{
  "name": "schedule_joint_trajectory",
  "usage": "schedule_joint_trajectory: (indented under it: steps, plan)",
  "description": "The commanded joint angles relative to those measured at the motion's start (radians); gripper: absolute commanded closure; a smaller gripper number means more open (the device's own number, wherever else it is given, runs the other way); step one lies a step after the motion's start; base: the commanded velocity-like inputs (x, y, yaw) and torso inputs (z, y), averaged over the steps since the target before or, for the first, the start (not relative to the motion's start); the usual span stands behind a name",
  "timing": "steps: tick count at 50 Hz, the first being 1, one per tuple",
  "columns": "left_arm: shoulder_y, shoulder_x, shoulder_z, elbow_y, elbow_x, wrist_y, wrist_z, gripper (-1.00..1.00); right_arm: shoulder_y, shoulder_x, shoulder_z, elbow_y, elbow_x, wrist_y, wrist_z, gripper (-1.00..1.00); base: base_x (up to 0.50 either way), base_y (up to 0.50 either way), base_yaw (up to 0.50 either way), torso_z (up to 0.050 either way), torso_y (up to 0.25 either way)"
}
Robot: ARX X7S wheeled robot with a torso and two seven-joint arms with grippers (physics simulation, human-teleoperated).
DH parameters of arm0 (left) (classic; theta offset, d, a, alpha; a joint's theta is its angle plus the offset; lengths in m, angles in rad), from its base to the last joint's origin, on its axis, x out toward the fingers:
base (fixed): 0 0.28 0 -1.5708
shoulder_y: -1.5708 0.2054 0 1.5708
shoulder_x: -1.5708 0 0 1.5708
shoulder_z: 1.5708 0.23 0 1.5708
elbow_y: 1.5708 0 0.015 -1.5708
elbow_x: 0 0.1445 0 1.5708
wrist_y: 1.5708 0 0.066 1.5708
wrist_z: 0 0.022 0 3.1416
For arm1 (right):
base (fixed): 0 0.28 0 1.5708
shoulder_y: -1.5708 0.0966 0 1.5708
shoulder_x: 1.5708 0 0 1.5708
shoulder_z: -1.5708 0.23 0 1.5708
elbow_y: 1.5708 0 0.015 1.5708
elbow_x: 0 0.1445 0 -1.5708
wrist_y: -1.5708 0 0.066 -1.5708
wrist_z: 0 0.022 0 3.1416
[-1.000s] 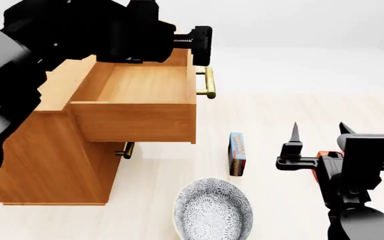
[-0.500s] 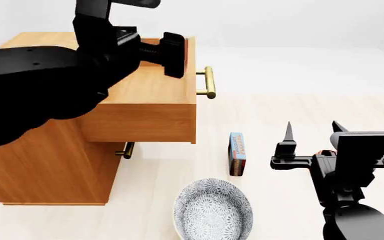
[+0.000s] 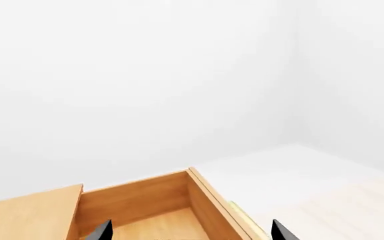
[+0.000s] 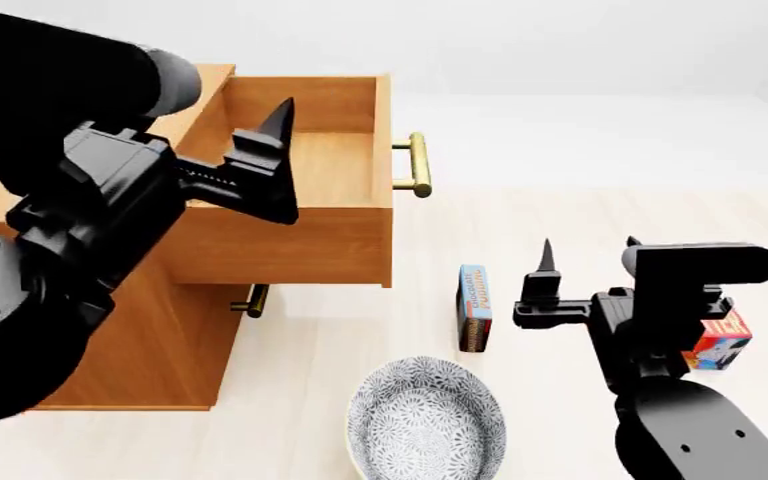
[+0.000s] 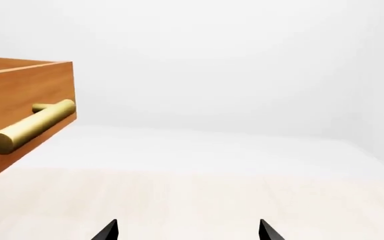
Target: Put the chocolate pudding in the top drawer of the cabinet and close it.
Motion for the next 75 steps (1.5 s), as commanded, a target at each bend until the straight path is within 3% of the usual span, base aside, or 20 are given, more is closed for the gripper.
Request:
schedule_joint_trajectory:
  steps: [1, 23, 30, 57, 66, 75]
  plan:
    - [0.034, -0.144, -0.007, 0.171, 0.059, 0.04, -0.055, -1.0, 0.077, -0.027, -0.033, 0.051, 0.021, 0.039, -0.009, -1.0, 0.0, 0.0, 0.0, 0.0, 0.0]
    - [0.18, -0.304, 0.048, 0.3, 0.26, 0.142, -0.098, -1.0, 0.35, -0.088, -0.144, 0.346, -0.01, 0.141, -0.026, -1.0, 0.0, 0.0, 0.0, 0.0, 0.0]
    - [0.202, -0.337, 0.058, 0.306, 0.277, 0.16, -0.101, -1.0, 0.469, -0.137, -0.147, 0.563, -0.016, 0.181, -0.018, -1.0, 0.0, 0.0, 0.0, 0.0, 0.0]
    - [0.275, -0.312, 0.098, 0.327, 0.358, 0.173, -0.124, -1.0, 0.763, -0.27, -0.315, 1.349, -0.106, 0.019, -0.201, -1.0, 0.0, 0.0, 0.0, 0.0, 0.0]
    - [0.28, -0.32, 0.099, 0.344, 0.369, 0.168, -0.137, -1.0, 0.899, -0.346, -0.332, 1.756, -0.136, -0.197, -0.25, -1.0, 0.0, 0.0, 0.0, 0.0, 0.0]
    - [0.288, -0.309, 0.098, 0.338, 0.37, 0.178, -0.14, -1.0, 0.895, -0.353, -0.245, 1.776, -0.179, -0.158, -0.268, -1.0, 0.0, 0.0, 0.0, 0.0, 0.0]
